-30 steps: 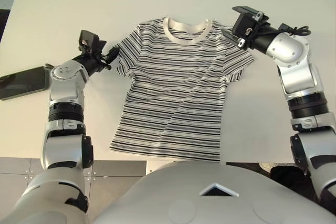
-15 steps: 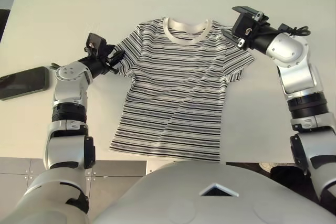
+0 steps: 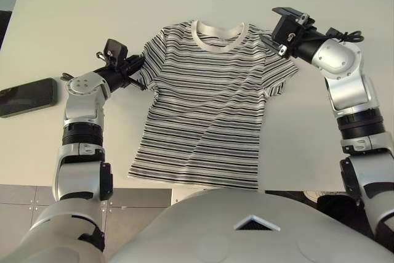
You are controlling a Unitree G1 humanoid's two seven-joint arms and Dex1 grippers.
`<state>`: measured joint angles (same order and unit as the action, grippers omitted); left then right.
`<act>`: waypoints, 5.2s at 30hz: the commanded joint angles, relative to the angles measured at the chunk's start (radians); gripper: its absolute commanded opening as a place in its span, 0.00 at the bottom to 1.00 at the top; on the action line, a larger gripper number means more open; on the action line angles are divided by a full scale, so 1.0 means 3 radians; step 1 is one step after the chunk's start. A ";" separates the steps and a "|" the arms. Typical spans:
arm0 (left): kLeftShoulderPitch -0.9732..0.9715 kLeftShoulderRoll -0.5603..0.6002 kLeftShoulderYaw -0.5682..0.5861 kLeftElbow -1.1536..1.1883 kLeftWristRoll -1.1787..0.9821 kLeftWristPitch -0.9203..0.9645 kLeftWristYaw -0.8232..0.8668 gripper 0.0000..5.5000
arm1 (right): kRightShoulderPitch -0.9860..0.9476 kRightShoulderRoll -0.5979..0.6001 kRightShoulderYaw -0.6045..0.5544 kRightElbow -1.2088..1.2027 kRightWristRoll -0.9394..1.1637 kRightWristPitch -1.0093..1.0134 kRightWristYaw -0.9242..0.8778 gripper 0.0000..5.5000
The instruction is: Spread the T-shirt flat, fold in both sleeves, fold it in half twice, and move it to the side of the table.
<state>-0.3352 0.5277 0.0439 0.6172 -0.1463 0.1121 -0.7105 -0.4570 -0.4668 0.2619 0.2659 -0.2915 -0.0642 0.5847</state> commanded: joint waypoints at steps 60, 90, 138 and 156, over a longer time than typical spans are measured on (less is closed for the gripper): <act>0.0746 -0.0725 -0.0104 -0.2533 -0.1003 0.1185 0.0213 0.47 | 0.0178 0.0020 -0.0616 0.1543 0.1136 0.0692 0.0703 0.42; 0.0701 -0.0712 -0.0154 -0.2520 -0.0985 0.1194 0.0269 0.47 | 0.0438 0.0037 -0.0581 -0.0171 0.1479 0.1533 0.0793 0.03; 0.0661 -0.0716 -0.0138 -0.2461 -0.1031 0.1229 0.0282 0.47 | -0.0256 0.0963 -0.0297 0.0422 0.1509 0.1445 0.0589 0.18; 0.0702 -0.0686 -0.0206 -0.2482 -0.0867 0.0909 0.0209 0.47 | -0.1575 0.1022 0.0255 0.3314 0.0140 -0.0551 -0.0355 0.18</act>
<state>-0.1374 0.3074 -0.0025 -0.1159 -0.4447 0.4466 -0.6313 -0.8878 -0.1885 0.3753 1.2209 -0.2703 -0.1711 0.4742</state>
